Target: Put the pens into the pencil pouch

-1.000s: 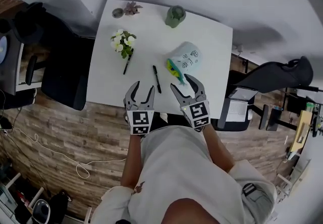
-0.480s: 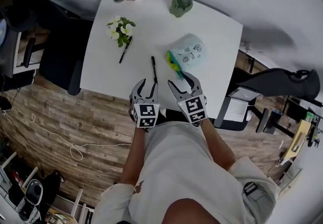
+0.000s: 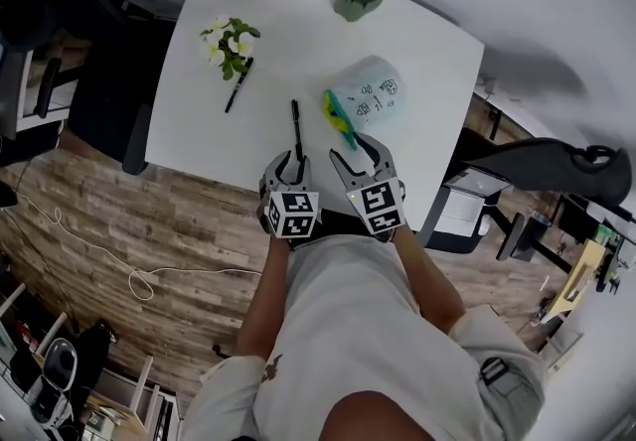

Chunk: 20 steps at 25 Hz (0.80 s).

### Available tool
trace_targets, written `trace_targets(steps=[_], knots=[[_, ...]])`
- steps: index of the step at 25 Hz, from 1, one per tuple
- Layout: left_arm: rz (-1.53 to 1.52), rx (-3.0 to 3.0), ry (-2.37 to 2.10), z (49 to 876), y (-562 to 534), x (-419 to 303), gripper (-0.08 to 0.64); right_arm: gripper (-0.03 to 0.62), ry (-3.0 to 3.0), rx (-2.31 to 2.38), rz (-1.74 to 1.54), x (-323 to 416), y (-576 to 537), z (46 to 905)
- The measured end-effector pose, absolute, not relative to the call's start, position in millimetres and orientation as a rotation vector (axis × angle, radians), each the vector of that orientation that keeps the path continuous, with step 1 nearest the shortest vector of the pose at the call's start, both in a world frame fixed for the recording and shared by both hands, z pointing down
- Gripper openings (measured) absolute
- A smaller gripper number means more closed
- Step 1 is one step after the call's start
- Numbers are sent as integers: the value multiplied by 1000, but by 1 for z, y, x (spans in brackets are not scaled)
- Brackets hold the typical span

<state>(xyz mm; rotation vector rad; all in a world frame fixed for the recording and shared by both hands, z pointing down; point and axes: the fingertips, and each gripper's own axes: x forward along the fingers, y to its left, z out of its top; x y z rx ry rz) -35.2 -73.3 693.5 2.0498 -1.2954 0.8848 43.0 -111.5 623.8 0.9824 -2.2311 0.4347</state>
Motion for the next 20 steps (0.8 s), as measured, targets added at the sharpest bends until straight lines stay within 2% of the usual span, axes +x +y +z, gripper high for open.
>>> trace_targets(steps=[10,13,15,18,20], knots=[[958,2002,-1301,717,-66,-31,106,206,-2163,1010,381,60,-133,639],[964,2015,-1293,717,-66,-28,59,190,-2112,1009,360,64,-139,650],[966,2021,-1290,716,-65,-26,53,181,-2073,1011,339,67,-143,656],[946,2021,-1277,715,-65,-29,49,159,-2016,1007,312,70,-149,665],[928,2035,-1265,710,-67,-33,49,115,-1987,1005,301,72,-152,671]])
